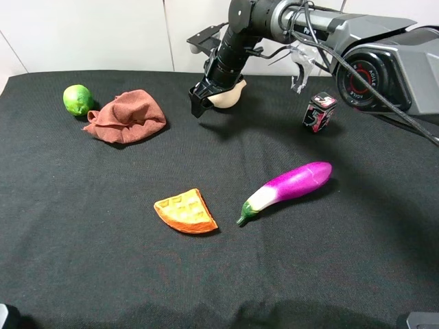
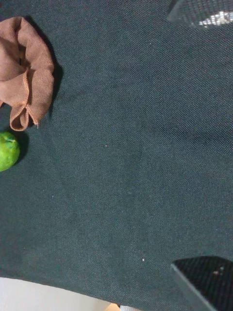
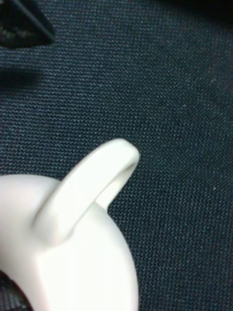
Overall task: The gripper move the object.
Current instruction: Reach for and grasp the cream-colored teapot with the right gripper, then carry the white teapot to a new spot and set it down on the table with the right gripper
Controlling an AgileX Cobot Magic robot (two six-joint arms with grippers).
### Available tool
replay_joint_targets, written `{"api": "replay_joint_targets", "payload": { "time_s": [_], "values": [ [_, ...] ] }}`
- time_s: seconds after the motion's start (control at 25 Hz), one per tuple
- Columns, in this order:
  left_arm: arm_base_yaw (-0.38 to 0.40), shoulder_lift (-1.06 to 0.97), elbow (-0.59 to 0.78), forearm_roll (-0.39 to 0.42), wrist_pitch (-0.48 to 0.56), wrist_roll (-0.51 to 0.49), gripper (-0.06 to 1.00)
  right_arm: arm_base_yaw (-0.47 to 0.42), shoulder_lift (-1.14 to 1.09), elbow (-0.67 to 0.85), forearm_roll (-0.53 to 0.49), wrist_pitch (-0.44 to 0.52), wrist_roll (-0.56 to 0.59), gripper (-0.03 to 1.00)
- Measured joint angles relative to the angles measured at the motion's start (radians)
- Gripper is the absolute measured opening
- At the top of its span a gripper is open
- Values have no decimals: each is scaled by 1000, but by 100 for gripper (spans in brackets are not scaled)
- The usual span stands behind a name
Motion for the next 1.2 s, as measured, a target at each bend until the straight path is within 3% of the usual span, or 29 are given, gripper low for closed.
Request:
{"api": "replay_joint_targets", "payload": {
  "time_s": [0.2,0.6,1.04,1.2],
  "values": [
    [0,0,0,0,0,0,99,0,0,0,0,5,0,69],
    [0,0,0,0,0,0,99,0,0,0,11,6,-1,32],
    [0,0,0,0,0,0,99,0,0,0,11,19,-1,5],
    [0,0,0,0,0,0,99,0,1,0,11,29,-1,1]
  ]
}}
